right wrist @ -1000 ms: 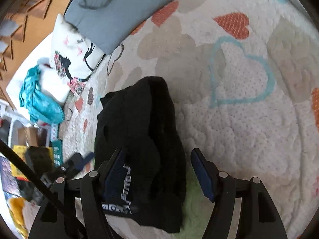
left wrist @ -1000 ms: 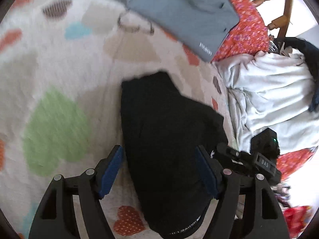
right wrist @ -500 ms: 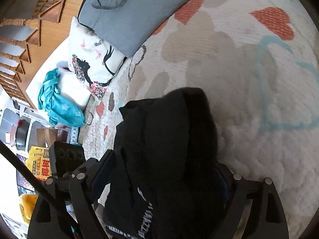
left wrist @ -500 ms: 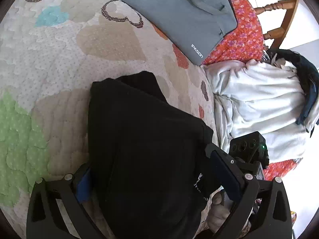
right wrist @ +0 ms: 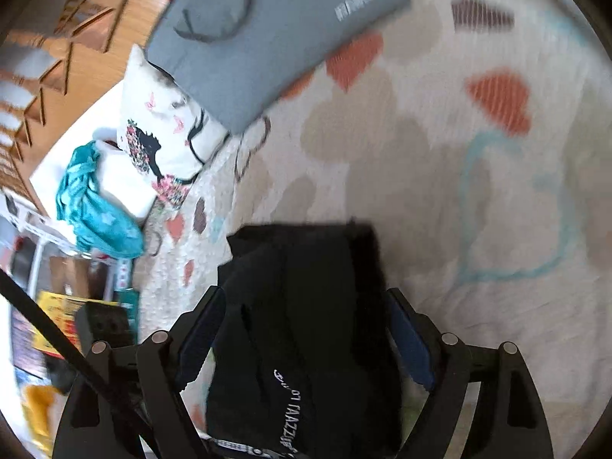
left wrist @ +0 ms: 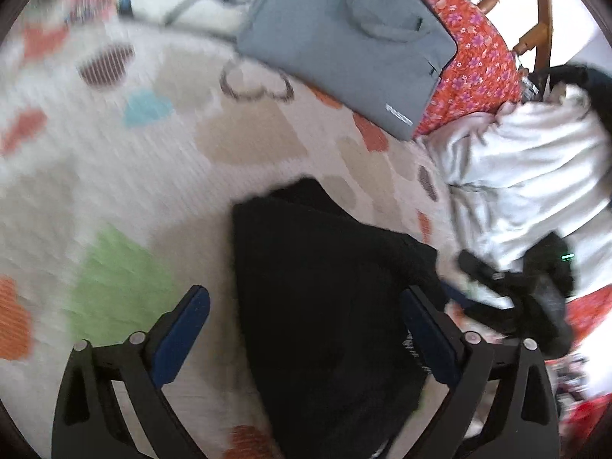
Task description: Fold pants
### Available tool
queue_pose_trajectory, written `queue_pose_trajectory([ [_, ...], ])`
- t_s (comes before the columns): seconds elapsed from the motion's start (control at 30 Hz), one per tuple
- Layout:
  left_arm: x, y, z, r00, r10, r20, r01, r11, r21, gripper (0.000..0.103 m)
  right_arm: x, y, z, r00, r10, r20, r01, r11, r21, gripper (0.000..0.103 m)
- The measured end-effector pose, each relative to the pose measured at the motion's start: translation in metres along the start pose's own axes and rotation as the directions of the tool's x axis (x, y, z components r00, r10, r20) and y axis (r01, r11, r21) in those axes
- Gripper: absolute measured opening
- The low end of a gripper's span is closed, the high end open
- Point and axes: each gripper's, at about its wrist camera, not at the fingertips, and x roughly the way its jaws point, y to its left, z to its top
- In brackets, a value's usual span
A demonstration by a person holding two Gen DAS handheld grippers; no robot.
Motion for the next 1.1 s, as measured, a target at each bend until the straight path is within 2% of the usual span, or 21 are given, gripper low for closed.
queue_pose_trajectory([
  [0.07,-0.012,-0.010,0.002,0.995,0.083,0.057,-0.087,0.994,0.065,0.090,-0.017,0.013,-0.001,0.997,-0.040,0.067,0.045,0.997,-0.067,0.086],
  [0.13,-0.019,-0.018,0.003,0.984,0.140,0.106,-0.152,0.982,0.113,0.086,-0.027,0.026,-0.002,0.993,-0.071,0.094,0.082,0.990,-0.116,0.076],
  [0.17,-0.023,-0.021,0.003,0.978,0.163,0.127,-0.180,0.975,0.133,0.085,-0.029,0.031,-0.003,0.993,-0.072,0.090,0.083,0.988,-0.128,0.062],
  [0.2,-0.025,-0.024,0.003,0.972,0.186,0.144,-0.207,0.967,0.151,0.085,-0.031,0.034,-0.004,0.993,-0.082,0.089,0.094,0.986,-0.135,0.053],
  [0.33,-0.028,-0.030,0.000,0.956,0.238,0.171,-0.270,0.943,0.194,0.084,-0.029,0.037,-0.006,0.983,-0.152,0.102,0.167,0.972,-0.163,0.053],
  [0.6,-0.036,-0.038,-0.004,0.934,0.288,0.213,-0.335,0.913,0.232,0.084,-0.021,0.030,-0.009,0.983,-0.174,0.064,0.183,0.969,-0.167,0.054],
  [1.1,-0.035,-0.043,-0.006,0.926,0.307,0.222,-0.358,0.900,0.250,0.084,-0.019,0.018,-0.010,0.979,-0.202,0.039,0.206,0.966,-0.156,0.064],
])
